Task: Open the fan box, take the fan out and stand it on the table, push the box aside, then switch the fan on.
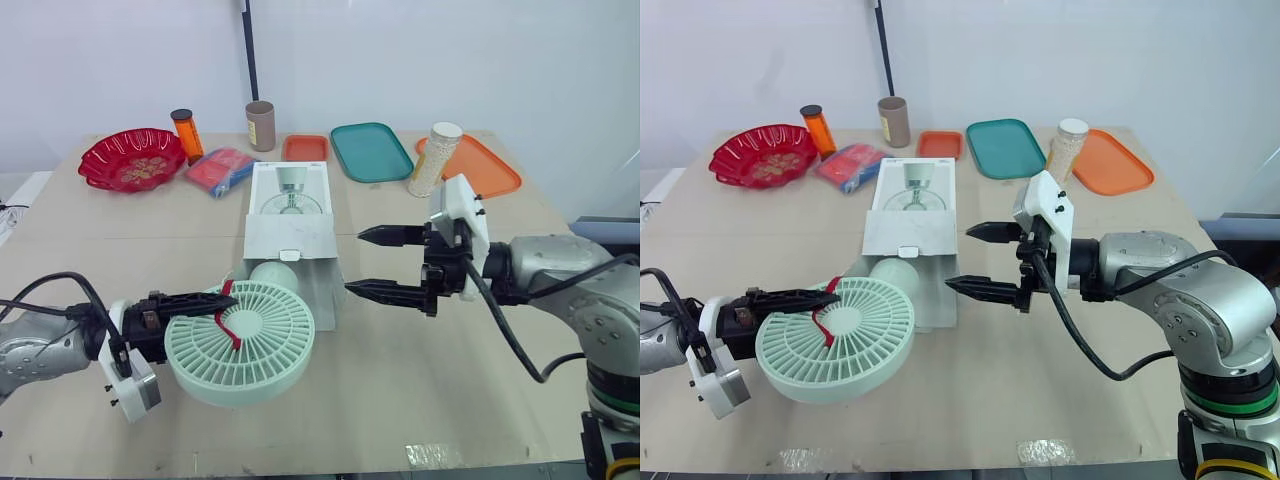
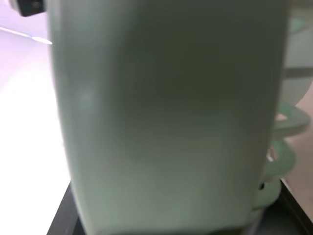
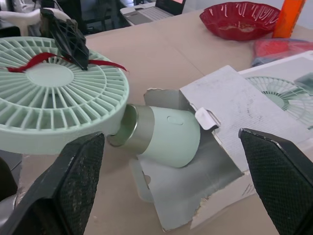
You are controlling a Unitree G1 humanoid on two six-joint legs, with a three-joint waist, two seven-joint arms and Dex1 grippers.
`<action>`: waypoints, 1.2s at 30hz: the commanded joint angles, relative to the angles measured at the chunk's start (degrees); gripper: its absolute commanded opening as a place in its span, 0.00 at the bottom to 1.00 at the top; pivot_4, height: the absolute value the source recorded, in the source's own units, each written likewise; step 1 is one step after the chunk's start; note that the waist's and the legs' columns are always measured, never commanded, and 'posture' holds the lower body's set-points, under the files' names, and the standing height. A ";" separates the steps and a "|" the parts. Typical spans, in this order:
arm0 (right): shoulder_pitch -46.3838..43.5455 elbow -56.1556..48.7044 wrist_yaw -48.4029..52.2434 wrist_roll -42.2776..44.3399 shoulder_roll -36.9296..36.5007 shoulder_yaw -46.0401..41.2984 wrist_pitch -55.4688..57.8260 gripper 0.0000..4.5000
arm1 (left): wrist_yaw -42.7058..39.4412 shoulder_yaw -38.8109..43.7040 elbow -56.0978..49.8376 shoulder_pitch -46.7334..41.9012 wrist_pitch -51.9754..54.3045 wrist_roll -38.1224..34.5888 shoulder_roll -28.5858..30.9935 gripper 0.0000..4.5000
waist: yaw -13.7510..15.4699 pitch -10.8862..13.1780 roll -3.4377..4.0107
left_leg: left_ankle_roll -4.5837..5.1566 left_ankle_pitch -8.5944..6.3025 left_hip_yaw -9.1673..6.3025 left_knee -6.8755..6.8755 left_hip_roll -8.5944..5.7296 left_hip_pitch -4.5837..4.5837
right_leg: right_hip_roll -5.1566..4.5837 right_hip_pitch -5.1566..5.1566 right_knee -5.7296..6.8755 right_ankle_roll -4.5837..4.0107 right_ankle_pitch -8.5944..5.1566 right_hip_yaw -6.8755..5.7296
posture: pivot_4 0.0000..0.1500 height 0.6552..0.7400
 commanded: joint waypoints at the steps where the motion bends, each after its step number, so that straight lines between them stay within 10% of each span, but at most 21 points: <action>1: -1.61 -1.10 -1.37 2.00 -0.20 -2.09 0.22 1.00 | -3.42 4.34 -6.15 5.24 2.29 -9.58 5.13 0.43 | -0.25 0.00 0.00 | 0.07 -0.04 0.05 0.00 0.01 0.01 | 0.01 -0.02 0.00 -0.01 -0.01 0.04 | 1.00 1.00; 12: -5.16 -0.52 -5.86 7.30 2.98 -3.34 0.12 1.00 | -19.11 23.50 -13.98 24.38 15.58 -30.72 10.02 0.43 | -0.07 0.04 0.05 | 0.20 -0.09 0.10 0.03 0.07 0.02 | 0.14 -0.02 0.02 -0.05 -0.05 0.08 | 1.00 1.00; 36: -10.80 -3.15 -9.47 13.47 4.42 1.39 0.90 1.00 | -30.81 63.24 -33.21 45.06 66.57 -34.46 -23.43 0.43 | -0.30 0.04 0.06 | 0.41 -0.21 0.26 0.06 0.58 0.10 | 0.63 -0.07 0.00 -0.38 -0.13 0.17 | 1.00 1.00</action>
